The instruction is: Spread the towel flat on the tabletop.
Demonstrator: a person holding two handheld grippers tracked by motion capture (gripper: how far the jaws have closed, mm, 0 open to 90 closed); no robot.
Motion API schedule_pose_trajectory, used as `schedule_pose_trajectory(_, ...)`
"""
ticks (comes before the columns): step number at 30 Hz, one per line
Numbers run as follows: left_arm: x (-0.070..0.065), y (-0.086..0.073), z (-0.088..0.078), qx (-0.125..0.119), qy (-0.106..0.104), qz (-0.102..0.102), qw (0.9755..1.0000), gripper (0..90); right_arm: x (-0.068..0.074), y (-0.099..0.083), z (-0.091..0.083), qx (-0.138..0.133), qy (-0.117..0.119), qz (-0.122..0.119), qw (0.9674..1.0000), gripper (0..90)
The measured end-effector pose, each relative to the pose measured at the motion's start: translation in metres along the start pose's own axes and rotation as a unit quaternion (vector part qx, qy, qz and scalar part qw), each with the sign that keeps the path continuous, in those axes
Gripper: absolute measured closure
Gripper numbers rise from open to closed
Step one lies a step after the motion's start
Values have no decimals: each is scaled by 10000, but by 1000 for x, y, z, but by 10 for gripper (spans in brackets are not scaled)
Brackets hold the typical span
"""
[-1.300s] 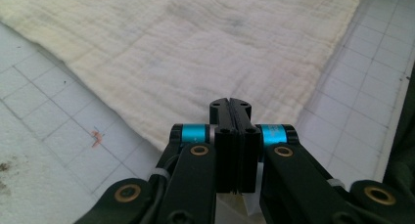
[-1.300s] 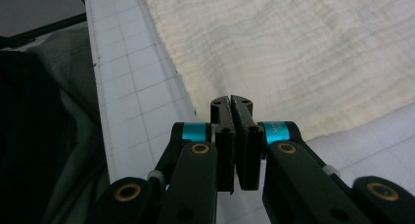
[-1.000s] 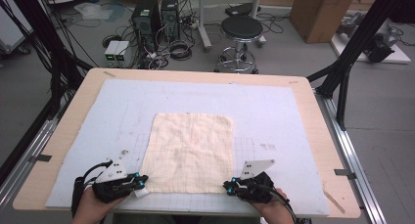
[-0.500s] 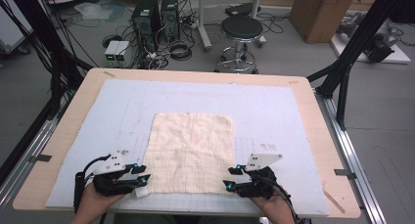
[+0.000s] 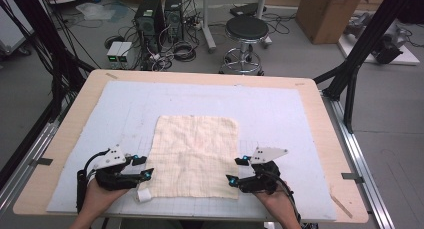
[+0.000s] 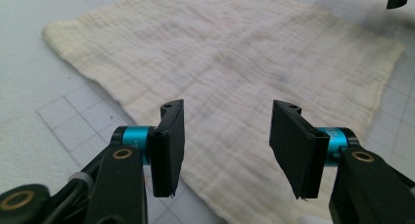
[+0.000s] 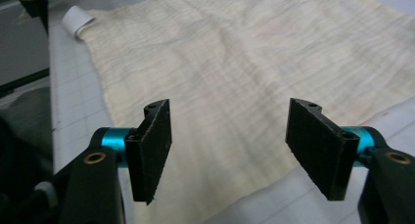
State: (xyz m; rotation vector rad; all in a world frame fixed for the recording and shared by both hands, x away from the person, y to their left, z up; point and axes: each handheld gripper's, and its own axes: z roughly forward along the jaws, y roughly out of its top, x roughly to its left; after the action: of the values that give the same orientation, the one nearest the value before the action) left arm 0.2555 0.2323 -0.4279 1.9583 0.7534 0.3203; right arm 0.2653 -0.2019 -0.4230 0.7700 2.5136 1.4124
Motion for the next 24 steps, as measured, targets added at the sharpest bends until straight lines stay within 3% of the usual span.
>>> schedule_pose_trajectory(7, 7, 4, 1, -17, 108, -182, 9998, 429, -14, 3, 2, -107, -104, 180, 9997, 262)
schedule_pose_trajectory(16, 19, 14, 10, -190, 198, -330, 9991, 424, -21, 11, 10, -102, -88, 97, 9999, 247)
schedule_pose_trajectory(24, 20, 15, 12, -117, 151, -293, 9994, 417, -23, 15, 18, 26, -62, 22, 10000, 247)
